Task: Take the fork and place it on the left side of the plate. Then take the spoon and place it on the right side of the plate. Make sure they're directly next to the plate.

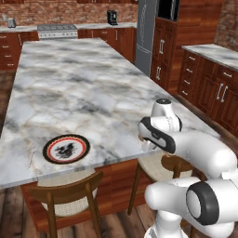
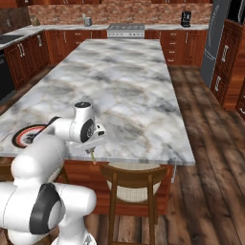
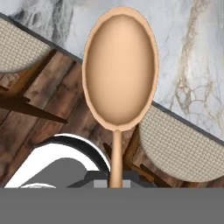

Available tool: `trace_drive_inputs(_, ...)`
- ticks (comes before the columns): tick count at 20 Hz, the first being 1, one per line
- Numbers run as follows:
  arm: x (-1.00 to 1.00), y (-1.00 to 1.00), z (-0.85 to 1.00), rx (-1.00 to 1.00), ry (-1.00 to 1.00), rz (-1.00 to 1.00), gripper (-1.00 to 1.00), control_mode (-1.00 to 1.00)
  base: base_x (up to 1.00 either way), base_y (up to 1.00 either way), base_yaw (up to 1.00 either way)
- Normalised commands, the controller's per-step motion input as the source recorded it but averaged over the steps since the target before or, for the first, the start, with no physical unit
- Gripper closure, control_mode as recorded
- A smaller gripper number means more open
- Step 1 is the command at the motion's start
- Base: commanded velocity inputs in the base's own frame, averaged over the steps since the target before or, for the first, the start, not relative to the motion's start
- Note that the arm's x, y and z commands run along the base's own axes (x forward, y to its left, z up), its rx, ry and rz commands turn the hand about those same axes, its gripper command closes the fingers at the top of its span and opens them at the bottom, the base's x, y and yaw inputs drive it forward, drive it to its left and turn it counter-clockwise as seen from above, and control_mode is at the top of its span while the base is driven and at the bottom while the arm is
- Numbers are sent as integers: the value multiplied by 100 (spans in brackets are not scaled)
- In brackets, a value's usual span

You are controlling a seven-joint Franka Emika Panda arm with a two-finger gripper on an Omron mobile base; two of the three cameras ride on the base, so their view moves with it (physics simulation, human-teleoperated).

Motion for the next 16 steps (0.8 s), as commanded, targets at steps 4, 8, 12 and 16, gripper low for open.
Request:
trace_drive_inputs(4,47,79,19,2,-1,-1,100,-100,0,0,0)
trace_drive_inputs(8,88,79,-11,6,-9,-10,100,-100,0,0,0)
trace_drive_inputs(12,99,65,-16,9,-5,-12,100,-100,0,0,0)
trace_drive_inputs(16,86,56,-17,9,-5,-9,100,-100,0,0,0)
